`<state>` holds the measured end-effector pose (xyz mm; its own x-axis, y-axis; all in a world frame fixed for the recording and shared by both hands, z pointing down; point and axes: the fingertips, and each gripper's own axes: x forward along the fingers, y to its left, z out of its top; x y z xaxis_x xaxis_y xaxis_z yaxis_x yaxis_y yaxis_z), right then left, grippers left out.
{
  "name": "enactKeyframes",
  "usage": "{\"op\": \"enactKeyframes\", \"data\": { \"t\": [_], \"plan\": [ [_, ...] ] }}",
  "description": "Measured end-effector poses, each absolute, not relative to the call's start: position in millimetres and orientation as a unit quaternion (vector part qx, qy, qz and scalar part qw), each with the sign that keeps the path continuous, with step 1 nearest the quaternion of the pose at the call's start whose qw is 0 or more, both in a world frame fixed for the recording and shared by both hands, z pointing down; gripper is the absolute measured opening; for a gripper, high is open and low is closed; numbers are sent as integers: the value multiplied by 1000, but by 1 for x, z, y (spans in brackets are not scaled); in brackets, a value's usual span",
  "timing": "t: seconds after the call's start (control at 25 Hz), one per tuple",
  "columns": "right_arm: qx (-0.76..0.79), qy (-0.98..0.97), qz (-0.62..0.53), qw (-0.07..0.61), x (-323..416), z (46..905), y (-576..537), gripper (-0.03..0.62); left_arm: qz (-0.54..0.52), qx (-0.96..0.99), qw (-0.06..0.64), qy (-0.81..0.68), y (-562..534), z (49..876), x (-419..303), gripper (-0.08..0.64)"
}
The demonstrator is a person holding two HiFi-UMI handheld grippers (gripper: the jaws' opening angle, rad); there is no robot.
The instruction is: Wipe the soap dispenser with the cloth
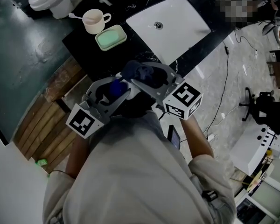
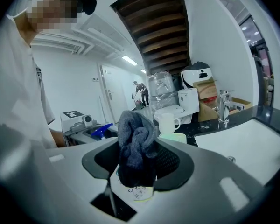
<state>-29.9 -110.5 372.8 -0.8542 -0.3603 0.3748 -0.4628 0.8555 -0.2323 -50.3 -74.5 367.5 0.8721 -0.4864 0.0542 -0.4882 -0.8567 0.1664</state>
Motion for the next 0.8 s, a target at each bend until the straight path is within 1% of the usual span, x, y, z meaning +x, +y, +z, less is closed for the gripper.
{"op": "enactKeyframes", "data": {
  "t": [0.48,0.8],
  "plan": [
    [228,-945,178,154,-26,385,-110,186,17,963,89,-252,-72,373,-52,138],
    [237,-939,184,168,-18,399,-110,186,15,961,100,-257,-70,377,-55,138]
  ]
}}
